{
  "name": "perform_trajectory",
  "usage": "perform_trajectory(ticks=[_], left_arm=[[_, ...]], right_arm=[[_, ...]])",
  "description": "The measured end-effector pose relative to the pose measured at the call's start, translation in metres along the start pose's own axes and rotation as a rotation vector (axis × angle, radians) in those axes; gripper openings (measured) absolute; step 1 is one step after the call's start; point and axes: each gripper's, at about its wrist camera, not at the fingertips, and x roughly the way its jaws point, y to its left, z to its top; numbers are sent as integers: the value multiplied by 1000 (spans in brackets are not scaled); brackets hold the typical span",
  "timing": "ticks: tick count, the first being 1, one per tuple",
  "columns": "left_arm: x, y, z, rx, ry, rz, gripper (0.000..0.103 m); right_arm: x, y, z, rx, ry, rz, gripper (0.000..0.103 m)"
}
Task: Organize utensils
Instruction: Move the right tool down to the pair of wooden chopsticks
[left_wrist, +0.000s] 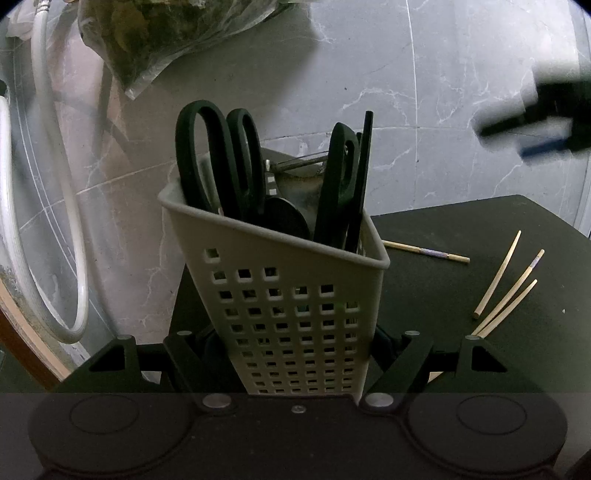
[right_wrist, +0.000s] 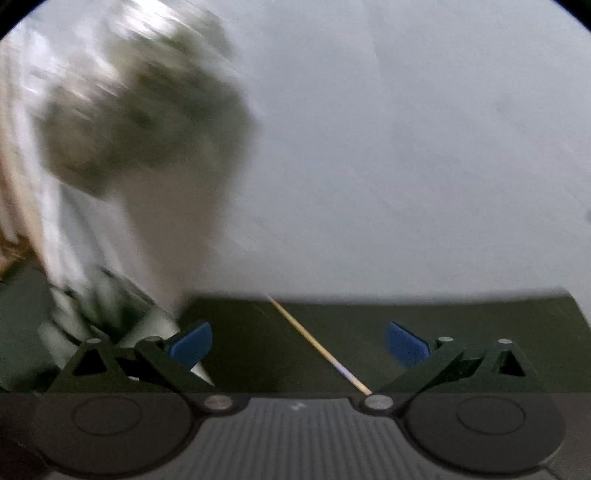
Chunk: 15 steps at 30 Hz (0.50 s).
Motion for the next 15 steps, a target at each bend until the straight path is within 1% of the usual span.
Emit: perform_trajectory(ticks=[2, 4, 7, 9, 11, 13, 15], left_arm=[[0, 0, 0, 0, 2, -1, 78], [0, 1, 0, 0, 3, -1, 78], [0, 1, 1, -1, 5, -1, 78], [0, 0, 1, -1, 6, -1, 78], [0, 0, 1, 0, 7, 0, 78], [1, 0, 1, 2, 8, 0, 78], [1, 0, 1, 3, 9, -1, 78]], right_arm=[[8, -20, -14, 39, 84, -74, 103], [13, -37, -28, 77, 156, -114, 103], [18, -54, -46, 115, 251, -141, 103], [17, -60, -57, 104, 294, -140, 103], [20, -62, -64, 61, 342, -118, 103], [25, -61, -68, -31, 395, -86, 103], [27, -59, -68, -132, 419, -80, 103]])
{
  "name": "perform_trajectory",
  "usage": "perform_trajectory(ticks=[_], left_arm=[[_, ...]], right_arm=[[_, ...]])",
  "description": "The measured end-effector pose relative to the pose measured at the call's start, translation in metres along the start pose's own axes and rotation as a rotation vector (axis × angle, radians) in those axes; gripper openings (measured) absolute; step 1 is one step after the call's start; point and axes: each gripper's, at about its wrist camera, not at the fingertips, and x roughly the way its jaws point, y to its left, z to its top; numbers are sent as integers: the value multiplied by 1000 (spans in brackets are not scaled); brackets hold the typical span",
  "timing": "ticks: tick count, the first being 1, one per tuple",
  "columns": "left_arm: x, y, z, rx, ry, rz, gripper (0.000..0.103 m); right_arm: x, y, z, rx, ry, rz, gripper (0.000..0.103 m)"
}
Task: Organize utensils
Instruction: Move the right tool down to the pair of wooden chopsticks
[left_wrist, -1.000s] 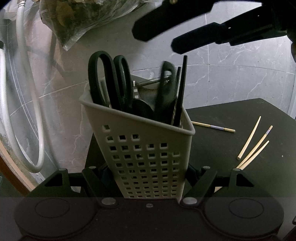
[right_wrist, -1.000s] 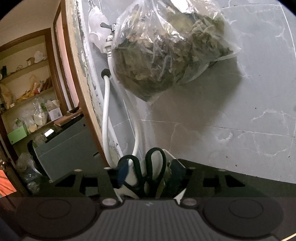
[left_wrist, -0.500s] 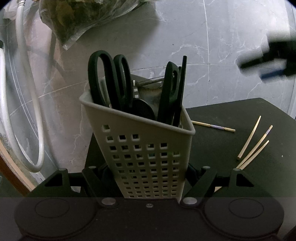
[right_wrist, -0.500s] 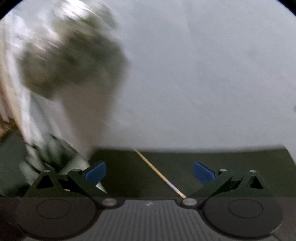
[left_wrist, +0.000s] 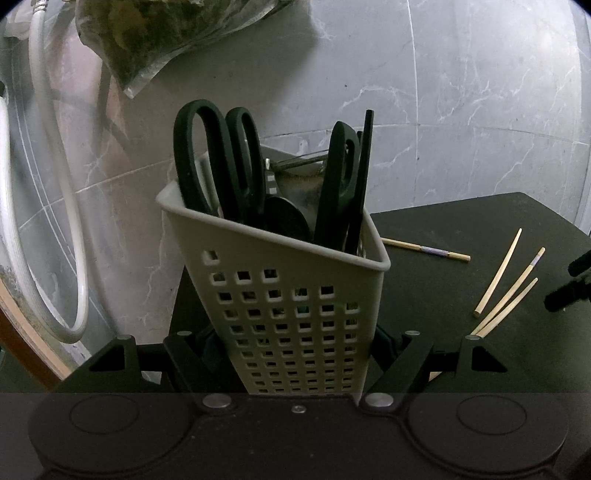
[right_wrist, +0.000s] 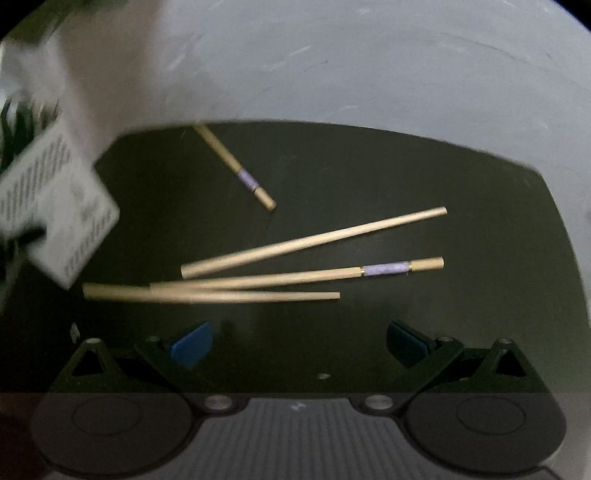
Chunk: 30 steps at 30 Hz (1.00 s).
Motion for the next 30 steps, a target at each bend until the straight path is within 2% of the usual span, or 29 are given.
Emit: perform_trajectory(ticks=[2, 4, 11, 14, 19, 30], left_arm=[[0, 0, 0, 0, 0, 0, 78], [0, 0, 0, -1, 0, 0, 78], [0, 0, 0, 0, 0, 0, 78], [0, 0, 0, 1, 0, 0, 78], [0, 1, 0, 3, 2, 1, 79], [0, 1, 0, 5, 3, 3, 79]], right_arm=[[0, -1, 3, -64, -3, -10, 103], [1, -8, 9, -71, -4, 4, 103], [13, -55, 26, 159, -20, -12, 103], [17, -69, 31, 168, -25, -8, 103], [24, -88, 36, 189, -10, 45, 103], [39, -94, 42, 200, -6, 130, 103]])
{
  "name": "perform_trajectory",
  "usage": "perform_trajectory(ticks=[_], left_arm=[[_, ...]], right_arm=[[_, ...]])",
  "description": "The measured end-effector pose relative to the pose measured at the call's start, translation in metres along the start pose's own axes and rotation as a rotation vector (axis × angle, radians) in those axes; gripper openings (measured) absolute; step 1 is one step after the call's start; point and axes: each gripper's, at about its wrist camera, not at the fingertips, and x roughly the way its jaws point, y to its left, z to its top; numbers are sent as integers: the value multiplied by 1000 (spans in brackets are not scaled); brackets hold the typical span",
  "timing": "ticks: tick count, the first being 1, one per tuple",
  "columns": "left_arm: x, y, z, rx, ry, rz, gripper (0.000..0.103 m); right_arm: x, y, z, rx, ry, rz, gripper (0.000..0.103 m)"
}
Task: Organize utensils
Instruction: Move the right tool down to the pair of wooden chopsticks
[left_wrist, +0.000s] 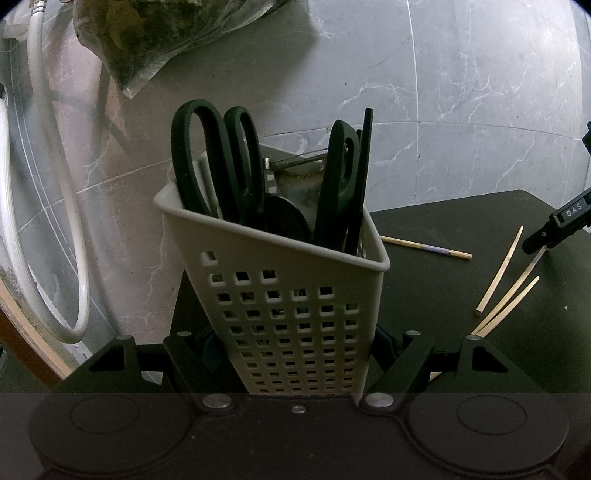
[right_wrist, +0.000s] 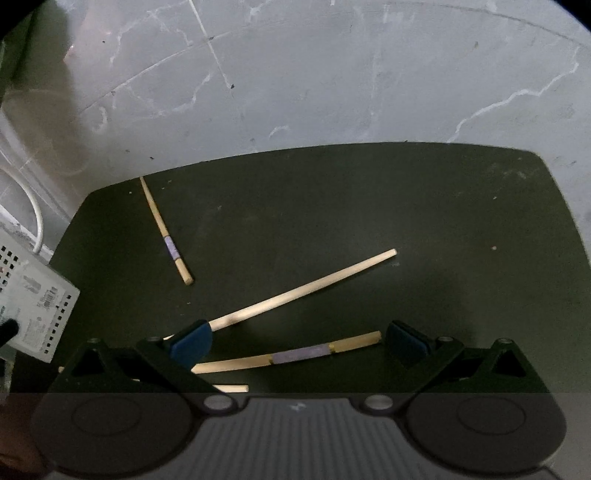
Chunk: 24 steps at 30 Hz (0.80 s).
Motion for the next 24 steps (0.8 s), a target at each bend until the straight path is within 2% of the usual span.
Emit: perform_trajectory(ticks=[8, 14, 17, 24], left_arm=[[0, 0, 0, 0, 0, 0, 79], [0, 0, 0, 1, 1, 0, 79], [0, 0, 0, 1, 1, 0, 79], [0, 0, 0, 0, 1, 1, 79]], right_arm=[[3, 15, -5, 5, 9, 72, 102], [6, 44, -13, -49, 50, 148, 102], [5, 64, -15, -163, 73, 153, 102], [5, 126, -14, -560, 148, 214, 102]])
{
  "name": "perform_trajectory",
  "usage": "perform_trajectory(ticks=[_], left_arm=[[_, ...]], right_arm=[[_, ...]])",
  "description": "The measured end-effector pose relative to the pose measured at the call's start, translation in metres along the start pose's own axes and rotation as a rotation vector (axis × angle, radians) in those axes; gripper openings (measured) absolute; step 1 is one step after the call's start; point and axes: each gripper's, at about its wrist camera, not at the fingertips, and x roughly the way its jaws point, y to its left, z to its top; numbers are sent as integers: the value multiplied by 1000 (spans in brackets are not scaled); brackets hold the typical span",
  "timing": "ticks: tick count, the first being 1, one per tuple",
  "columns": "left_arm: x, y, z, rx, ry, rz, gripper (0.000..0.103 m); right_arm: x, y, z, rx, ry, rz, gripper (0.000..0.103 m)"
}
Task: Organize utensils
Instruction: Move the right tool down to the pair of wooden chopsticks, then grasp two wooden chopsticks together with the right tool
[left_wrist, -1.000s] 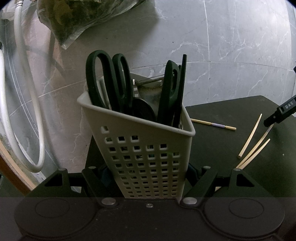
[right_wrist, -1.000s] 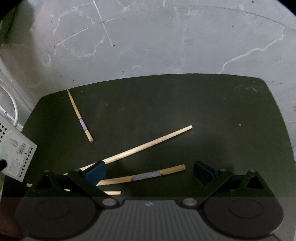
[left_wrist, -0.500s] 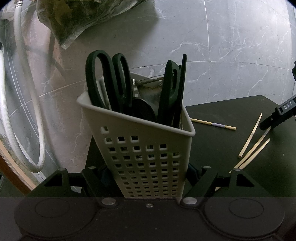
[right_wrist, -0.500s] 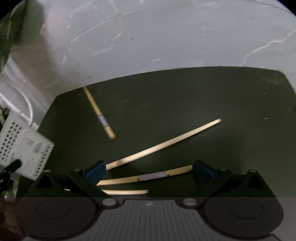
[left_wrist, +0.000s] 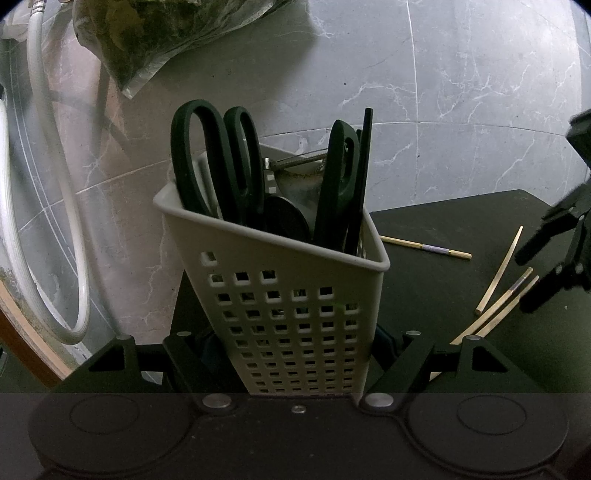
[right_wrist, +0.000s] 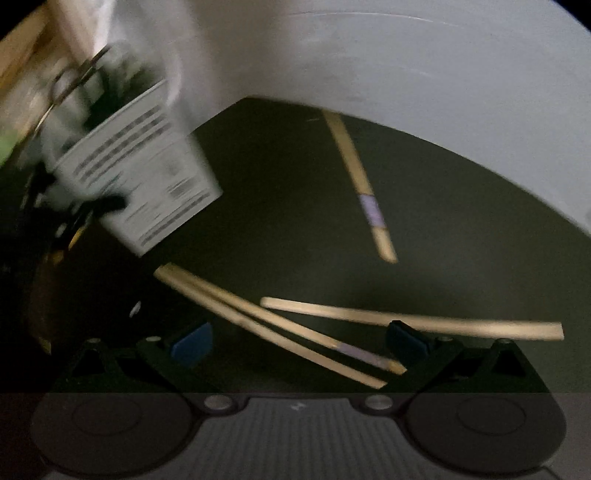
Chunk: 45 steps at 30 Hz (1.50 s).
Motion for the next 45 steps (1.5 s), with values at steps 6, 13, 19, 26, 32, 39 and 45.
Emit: perform_trajectory(ticks=[6, 13, 19, 26, 32, 39, 45], left_arm=[[0, 0, 0, -1, -1, 1, 79], [0, -1, 0, -4, -3, 3, 79], [0, -1, 0, -3, -3, 2, 79], [0, -1, 0, -3, -3, 2, 79], [0, -1, 0, -3, -3, 2, 79], [0, -1, 0, -5, -3, 2, 78], [0, -1, 0, -3, -3, 2, 78]], right_arm=[[20, 39, 16, -254, 137, 85, 95], [27, 30, 16, -290, 220, 89, 94], [26, 20, 22, -255, 178, 82, 83], [30, 44, 16, -298, 118, 63, 80], [31, 60, 14, -355, 112, 6, 61], [33, 61, 15, -354, 125, -10, 59], [31, 61, 14, -346, 122, -13, 59]])
